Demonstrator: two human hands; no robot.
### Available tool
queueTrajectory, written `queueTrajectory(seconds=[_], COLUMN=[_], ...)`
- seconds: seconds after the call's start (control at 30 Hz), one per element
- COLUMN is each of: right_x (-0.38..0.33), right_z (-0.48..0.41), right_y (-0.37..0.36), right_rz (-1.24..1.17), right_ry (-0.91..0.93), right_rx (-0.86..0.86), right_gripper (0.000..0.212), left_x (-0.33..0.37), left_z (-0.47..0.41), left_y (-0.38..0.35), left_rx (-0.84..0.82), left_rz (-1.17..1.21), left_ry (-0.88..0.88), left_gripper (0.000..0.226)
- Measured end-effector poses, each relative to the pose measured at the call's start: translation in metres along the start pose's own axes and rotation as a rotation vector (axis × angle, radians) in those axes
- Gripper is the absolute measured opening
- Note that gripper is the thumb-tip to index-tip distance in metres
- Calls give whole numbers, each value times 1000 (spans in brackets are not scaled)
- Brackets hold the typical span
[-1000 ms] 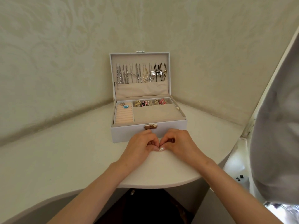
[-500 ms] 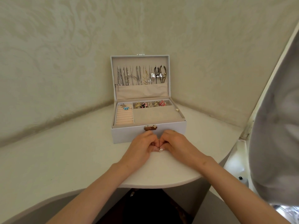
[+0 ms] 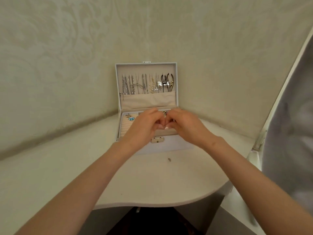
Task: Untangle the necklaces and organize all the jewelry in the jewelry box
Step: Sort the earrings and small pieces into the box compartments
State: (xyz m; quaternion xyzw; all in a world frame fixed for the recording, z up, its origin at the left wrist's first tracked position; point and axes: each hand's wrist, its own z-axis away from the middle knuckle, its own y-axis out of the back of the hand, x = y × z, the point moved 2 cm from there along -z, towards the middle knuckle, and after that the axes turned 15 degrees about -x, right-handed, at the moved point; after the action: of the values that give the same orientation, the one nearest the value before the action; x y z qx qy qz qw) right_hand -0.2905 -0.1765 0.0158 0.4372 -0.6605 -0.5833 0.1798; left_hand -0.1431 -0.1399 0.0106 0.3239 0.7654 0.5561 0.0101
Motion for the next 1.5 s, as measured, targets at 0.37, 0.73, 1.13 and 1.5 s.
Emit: queueTrajectory(seconds=[0.37, 0.73, 1.13, 1.5], right_x=[33, 56, 62, 61], right_z=[-45, -25, -11, -9], right_y=[-13, 10, -4, -7], right_rz=[-194, -204, 134, 149], right_ry=[-162, -345, -456, -448], right_rx=[-141, 74, -84, -53], right_gripper=[5, 9, 26, 28], left_x=[-39, -40, -40, -33], left_z=[-33, -21, 2, -7], left_y=[-11, 1, -2, -6], left_rx=[-170, -92, -180, -324], left_rz=[97, 165, 174, 126], left_ry=[193, 256, 224, -49], left_gripper=[8, 7, 17, 21])
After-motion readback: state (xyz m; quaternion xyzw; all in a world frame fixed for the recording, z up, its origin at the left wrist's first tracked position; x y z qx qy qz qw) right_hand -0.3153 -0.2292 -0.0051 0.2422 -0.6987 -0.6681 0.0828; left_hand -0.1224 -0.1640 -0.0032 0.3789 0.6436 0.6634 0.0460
